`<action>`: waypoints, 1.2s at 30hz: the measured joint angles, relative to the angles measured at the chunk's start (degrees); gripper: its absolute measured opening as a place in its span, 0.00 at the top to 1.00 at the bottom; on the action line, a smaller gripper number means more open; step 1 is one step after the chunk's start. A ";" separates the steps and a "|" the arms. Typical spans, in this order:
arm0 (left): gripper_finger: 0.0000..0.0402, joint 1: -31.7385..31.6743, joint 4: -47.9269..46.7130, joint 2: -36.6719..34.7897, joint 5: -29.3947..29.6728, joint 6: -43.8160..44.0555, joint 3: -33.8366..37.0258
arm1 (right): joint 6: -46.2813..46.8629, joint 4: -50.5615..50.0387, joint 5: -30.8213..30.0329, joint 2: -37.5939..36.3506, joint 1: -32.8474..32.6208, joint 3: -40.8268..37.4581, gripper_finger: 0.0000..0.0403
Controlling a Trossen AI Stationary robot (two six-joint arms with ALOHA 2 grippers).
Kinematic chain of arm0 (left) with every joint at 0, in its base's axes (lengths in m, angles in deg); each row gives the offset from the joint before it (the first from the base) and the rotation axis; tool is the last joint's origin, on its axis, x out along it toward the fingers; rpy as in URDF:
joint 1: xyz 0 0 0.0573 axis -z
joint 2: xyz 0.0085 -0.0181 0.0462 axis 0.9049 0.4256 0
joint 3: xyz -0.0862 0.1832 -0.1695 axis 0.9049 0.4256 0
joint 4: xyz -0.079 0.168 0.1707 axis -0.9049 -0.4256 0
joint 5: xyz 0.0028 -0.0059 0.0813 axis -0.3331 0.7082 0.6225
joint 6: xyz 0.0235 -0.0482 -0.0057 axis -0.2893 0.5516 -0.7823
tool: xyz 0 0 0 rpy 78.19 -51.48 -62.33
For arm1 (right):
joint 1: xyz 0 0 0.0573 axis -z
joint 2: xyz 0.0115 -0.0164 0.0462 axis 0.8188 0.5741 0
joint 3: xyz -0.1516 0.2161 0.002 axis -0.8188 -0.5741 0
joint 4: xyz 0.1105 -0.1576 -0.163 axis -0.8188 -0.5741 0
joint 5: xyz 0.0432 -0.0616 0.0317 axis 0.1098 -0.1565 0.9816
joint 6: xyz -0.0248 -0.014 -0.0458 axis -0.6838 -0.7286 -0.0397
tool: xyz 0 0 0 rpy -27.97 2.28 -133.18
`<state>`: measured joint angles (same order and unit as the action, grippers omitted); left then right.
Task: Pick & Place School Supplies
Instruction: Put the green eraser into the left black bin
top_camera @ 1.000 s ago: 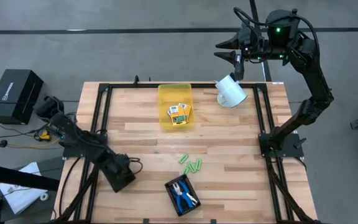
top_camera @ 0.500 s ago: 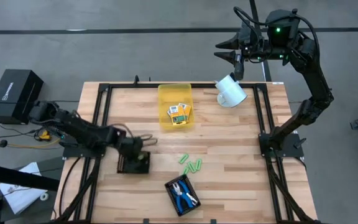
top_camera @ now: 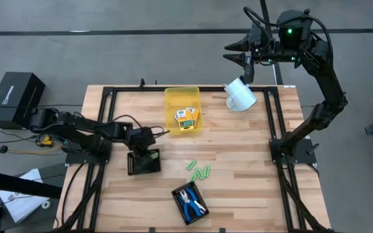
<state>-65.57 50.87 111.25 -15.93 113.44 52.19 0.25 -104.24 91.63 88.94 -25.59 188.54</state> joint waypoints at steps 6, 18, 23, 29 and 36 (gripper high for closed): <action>0.52 0.03 -0.09 0.00 -3.37 0.23 0.00 | -0.02 0.02 0.00 0.00 0.01 0.00 0.71; 0.45 0.03 4.34 -7.74 -8.34 11.73 -2.54 | -0.15 1.58 0.00 -0.15 0.00 0.04 0.71; 0.50 -0.18 4.11 -10.34 -4.77 12.22 -6.06 | -0.15 2.29 0.00 -0.15 0.02 0.04 0.71; 0.51 -2.79 7.11 -9.70 -4.15 12.14 -12.68 | 0.42 -1.19 -1.54 -0.23 0.02 0.07 0.71; 0.51 -7.94 8.99 0.68 -1.80 4.65 -22.86 | 5.54 -23.58 -15.33 -0.22 0.07 0.07 0.72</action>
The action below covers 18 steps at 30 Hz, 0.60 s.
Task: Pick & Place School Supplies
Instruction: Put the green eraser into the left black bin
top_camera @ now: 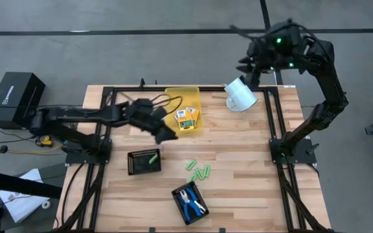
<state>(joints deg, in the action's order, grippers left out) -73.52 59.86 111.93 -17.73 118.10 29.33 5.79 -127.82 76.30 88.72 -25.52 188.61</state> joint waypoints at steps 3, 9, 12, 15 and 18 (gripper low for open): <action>0.51 -1.84 1.26 6.25 0.26 -2.88 -5.66 | 7.00 -5.25 -2.00 -0.14 -0.01 -1.60 0.74; 0.51 -3.87 10.02 13.63 0.24 -4.59 -12.92 | 13.35 -5.13 0.40 -5.99 1.18 -16.02 0.76; 0.51 -4.19 11.29 14.30 1.81 -4.93 -14.15 | 15.66 -2.63 2.99 -9.96 1.23 -26.81 0.76; 0.51 -4.31 11.09 14.27 2.83 -5.87 -14.12 | 19.26 0.57 6.03 -12.76 -0.23 -37.54 0.76; 0.51 -4.31 10.83 13.60 2.85 -5.35 -14.15 | 22.60 5.80 8.25 -15.90 -2.28 -46.36 0.76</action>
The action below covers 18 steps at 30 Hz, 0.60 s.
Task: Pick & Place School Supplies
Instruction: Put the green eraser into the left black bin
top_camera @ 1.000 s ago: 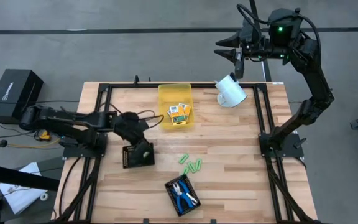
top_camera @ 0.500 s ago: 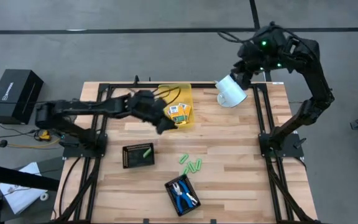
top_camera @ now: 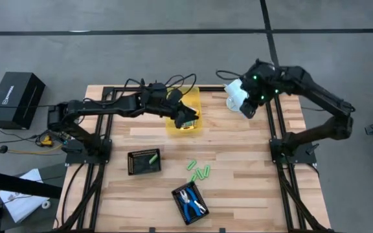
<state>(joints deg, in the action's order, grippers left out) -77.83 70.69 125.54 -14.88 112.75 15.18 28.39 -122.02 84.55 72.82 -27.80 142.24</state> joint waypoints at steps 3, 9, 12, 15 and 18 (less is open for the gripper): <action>0.51 0.59 -6.49 -0.03 -0.52 0.66 -0.04 | 2.04 7.37 2.69 -1.88 -2.12 -5.26 0.76; 0.51 3.50 -23.68 3.59 0.00 -4.18 0.20 | 1.21 13.29 4.26 -3.18 -3.69 -5.93 0.76; 0.51 5.50 -22.87 6.07 -2.62 -3.07 -0.43 | 0.36 15.58 4.11 -3.46 -2.42 -5.38 0.76; 0.51 8.48 -23.23 10.62 -2.51 -1.31 -3.15 | -1.91 15.79 4.57 -3.90 -0.83 -4.69 0.76; 0.51 11.20 -23.69 15.74 -1.43 0.04 -7.68 | -4.18 15.83 4.94 -3.81 0.74 -4.50 0.76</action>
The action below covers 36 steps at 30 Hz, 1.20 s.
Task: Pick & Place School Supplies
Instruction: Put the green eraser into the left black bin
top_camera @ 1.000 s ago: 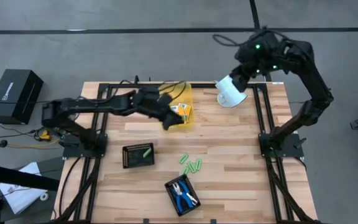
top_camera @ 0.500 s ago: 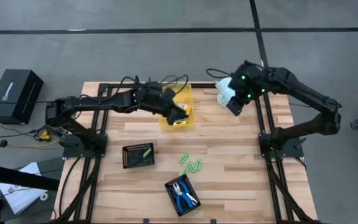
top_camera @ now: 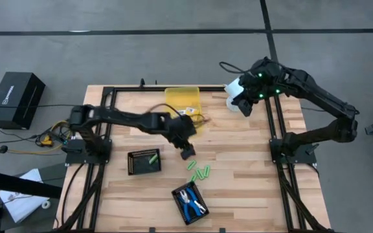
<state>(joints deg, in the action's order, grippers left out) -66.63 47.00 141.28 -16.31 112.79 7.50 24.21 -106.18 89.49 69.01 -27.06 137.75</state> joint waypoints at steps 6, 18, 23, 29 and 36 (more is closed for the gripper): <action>0.51 3.41 -7.58 9.69 2.74 5.06 -8.40 | -4.68 0.40 3.88 0.00 2.93 0.00 0.76; 0.51 4.30 -17.34 15.56 6.24 7.35 -10.80 | -5.26 4.17 5.31 0.02 3.45 0.00 0.76; 0.51 4.39 -16.73 15.56 7.87 10.10 -10.89 | -4.15 4.63 5.45 0.02 2.59 0.00 0.76; 0.51 5.33 -14.45 15.56 8.88 13.50 -10.89 | -2.60 7.11 6.74 0.02 0.89 0.00 0.76; 0.51 6.93 -14.43 18.14 8.65 14.74 -10.89 | -1.01 10.32 6.86 0.04 -1.33 0.00 0.76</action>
<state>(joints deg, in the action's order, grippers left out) -59.70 32.56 159.42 -7.66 127.53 -3.40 23.20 -95.87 96.35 69.05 -28.39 137.75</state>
